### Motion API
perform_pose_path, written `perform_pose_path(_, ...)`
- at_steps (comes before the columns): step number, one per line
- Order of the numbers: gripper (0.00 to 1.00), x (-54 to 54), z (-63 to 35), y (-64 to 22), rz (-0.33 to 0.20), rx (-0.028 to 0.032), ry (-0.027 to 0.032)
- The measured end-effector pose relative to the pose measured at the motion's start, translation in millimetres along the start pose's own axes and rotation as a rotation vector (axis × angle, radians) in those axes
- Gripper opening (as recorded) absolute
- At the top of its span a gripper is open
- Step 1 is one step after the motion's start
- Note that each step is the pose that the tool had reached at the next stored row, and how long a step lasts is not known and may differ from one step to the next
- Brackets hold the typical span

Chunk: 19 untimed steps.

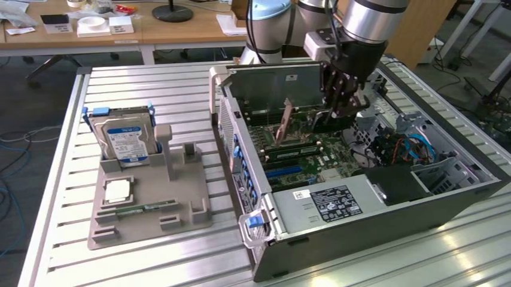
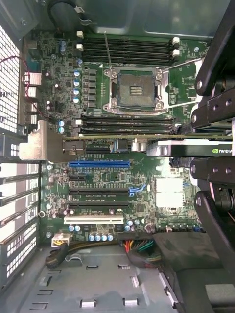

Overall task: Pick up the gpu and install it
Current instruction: 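Insert the gpu into the slot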

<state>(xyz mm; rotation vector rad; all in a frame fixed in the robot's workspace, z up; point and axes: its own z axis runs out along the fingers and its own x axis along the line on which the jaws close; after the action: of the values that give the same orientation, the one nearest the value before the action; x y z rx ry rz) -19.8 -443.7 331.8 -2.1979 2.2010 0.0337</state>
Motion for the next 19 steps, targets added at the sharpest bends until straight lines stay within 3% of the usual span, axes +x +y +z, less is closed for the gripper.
perform_pose_path(19,0.27,0.2,5.8,0.7,0.0,0.0009,-0.0029)
